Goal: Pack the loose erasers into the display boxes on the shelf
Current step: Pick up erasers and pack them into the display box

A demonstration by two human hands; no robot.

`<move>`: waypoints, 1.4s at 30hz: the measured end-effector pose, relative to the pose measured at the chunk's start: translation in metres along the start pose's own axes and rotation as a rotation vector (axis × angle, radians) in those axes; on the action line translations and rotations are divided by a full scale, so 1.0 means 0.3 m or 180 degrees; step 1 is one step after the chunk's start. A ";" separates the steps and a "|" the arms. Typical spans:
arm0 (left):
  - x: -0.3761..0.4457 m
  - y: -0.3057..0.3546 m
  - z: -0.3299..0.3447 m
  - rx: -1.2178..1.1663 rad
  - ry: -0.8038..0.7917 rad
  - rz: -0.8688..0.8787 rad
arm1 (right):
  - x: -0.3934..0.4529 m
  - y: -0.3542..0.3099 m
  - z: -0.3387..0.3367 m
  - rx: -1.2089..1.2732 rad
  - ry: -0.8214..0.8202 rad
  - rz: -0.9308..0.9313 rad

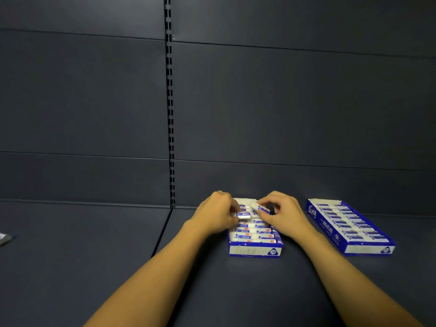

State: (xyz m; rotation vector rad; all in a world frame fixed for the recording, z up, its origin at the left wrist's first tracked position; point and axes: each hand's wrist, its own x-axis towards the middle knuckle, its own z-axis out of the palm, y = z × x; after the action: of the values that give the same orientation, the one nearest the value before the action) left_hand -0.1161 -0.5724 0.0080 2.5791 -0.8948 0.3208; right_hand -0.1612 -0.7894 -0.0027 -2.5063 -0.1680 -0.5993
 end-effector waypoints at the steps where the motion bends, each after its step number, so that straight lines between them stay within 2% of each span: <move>1: -0.001 0.001 0.005 0.0032 -0.0014 -0.0033 | 0.000 0.006 0.006 0.0055 0.0003 -0.0012; 6: 0.007 0.003 0.026 0.0174 0.0051 -0.0166 | 0.009 0.014 0.029 0.0090 -0.0046 -0.0129; 12: 0.006 0.022 0.027 0.0383 0.0080 -0.0231 | 0.017 0.028 0.022 -0.0297 -0.0214 -0.0288; 21: -0.010 0.039 0.033 0.0535 0.0185 -0.0061 | 0.005 0.021 -0.007 -0.0636 -0.0323 -0.0232; 32: -0.008 0.032 0.047 0.0343 0.0126 -0.0132 | 0.014 -0.012 -0.002 -0.1109 -0.0664 -0.0198; 42: -0.005 0.024 0.059 0.0229 0.0203 -0.0194 | 0.020 -0.027 0.003 -0.1314 -0.0582 -0.0180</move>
State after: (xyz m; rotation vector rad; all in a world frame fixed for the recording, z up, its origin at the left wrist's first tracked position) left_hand -0.1201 -0.5845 -0.0064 2.6398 -0.7945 0.4224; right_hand -0.1574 -0.7821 0.0034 -2.9668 -0.2005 -0.4622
